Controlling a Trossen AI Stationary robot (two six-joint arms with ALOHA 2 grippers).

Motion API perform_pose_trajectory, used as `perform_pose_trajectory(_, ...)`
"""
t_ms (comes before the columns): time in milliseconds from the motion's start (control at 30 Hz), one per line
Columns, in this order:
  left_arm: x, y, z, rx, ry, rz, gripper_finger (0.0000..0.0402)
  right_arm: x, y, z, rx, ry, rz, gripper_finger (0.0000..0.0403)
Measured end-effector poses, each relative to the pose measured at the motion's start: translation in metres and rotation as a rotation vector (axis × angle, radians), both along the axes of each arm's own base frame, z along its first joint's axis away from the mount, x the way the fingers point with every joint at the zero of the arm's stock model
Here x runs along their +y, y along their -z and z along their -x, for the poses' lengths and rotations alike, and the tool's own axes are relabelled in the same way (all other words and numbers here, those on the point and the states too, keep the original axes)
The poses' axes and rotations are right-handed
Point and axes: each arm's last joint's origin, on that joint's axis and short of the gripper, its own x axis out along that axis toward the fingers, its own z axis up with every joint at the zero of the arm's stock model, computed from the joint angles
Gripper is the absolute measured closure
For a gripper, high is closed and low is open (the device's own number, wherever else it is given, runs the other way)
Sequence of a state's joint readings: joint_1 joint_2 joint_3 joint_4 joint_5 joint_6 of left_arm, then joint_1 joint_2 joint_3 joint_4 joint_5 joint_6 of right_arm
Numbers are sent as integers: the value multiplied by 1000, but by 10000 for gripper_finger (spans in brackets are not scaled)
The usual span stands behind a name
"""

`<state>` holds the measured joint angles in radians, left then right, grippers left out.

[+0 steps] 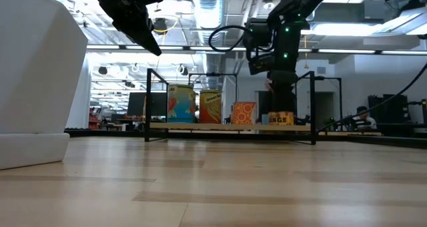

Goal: Pick and place cans onto a shelf
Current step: Put the canned pineapple rings on the shelf, then return to Home Position

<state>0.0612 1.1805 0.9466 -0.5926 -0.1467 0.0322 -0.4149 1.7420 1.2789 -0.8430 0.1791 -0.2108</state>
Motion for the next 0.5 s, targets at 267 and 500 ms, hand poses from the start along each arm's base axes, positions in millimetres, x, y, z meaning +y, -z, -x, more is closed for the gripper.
perform_pose_trajectory(267,0,0,0,-3,-10,9,383,2,-1,-1,-11,-5,5,326)
perform_pose_trajectory(500,0,0,0,-3,-11,10,383,29,-44,6,-78,-48,134,337)
